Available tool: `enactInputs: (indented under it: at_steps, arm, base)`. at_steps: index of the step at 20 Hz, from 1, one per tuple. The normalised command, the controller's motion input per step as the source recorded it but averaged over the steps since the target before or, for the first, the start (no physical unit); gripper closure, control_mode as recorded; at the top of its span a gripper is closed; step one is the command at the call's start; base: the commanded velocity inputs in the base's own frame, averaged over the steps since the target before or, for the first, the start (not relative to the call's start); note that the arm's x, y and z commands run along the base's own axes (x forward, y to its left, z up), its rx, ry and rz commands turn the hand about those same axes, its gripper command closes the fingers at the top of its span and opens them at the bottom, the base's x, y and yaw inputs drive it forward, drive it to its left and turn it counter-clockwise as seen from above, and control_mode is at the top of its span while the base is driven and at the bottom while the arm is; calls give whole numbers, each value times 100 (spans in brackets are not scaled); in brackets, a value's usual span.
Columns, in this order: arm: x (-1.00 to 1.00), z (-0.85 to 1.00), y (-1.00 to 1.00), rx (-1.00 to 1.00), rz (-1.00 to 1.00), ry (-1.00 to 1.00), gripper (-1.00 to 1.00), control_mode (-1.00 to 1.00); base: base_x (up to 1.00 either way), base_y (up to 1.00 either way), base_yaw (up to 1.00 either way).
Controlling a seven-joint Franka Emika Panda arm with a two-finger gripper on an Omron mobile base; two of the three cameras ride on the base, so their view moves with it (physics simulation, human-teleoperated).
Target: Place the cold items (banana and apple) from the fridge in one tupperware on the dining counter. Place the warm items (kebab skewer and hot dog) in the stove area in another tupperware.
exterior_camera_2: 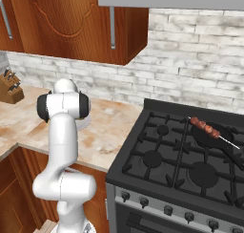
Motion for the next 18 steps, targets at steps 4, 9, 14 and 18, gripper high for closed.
enactInputs:
  at_steps: [4,9,14,18]
  arm:
    - [-22,0,1,0,0,0,100,-100]
    - [-47,3,0,0,-2,0,100,-100]
    - [-60,23,4,0,0,0,100,-100]
    - [-66,16,5,0,0,0,100,-100]
  base:
    - [0,0,0]
    - [0,0,0]
    - [0,0,0]
    - [0,0,0]
